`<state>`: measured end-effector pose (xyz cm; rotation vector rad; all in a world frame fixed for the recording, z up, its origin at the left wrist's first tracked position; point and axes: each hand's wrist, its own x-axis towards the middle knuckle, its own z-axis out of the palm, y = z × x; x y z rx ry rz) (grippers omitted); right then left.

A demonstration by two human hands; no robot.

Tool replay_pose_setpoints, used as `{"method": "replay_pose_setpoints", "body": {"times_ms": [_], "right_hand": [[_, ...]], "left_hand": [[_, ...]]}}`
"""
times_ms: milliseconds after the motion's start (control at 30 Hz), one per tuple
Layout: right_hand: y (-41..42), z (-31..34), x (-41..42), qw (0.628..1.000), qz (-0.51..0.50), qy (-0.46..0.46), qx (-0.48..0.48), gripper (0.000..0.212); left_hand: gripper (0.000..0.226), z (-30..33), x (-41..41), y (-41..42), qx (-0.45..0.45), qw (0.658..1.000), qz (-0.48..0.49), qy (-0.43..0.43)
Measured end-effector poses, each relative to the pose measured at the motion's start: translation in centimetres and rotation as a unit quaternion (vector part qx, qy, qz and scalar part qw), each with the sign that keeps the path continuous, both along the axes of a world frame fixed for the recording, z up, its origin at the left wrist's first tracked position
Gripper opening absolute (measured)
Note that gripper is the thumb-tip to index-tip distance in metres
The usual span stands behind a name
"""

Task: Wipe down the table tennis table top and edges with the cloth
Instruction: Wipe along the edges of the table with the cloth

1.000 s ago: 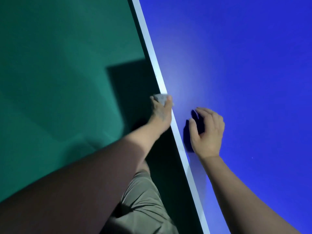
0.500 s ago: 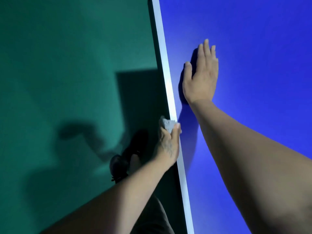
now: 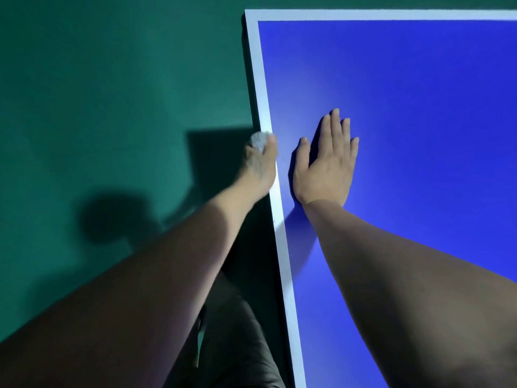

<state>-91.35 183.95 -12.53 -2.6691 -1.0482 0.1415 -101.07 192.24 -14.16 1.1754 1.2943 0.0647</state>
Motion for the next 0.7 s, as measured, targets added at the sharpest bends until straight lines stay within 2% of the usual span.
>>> {"method": "replay_pose_setpoints", "body": {"times_ms": [167, 333, 500, 700], "right_hand": [[0.1, -0.3, 0.0, 1.0, -0.002, -0.001, 0.006, 0.063], [0.0, -0.2, -0.1, 1.0, -0.001, 0.002, -0.001, 0.064], [-0.1, -0.1, 0.0, 1.0, -0.001, 0.015, 0.003, 0.063], [0.2, -0.2, 0.1, 1.0, 0.001, 0.018, 0.005, 0.063]], "left_hand": [[0.062, 0.3, 2.0, 4.0, -0.013, 0.999, 0.036, 0.012], [0.055, -0.3, 0.1, -1.0, -0.011, 0.998, 0.064, 0.004], [0.054, 1.6, -2.1, -4.5, -0.081, 0.996, 0.032, 0.007], [0.067, 0.5, 1.3, 3.5, -0.034, 0.999, 0.026, 0.007]]}}
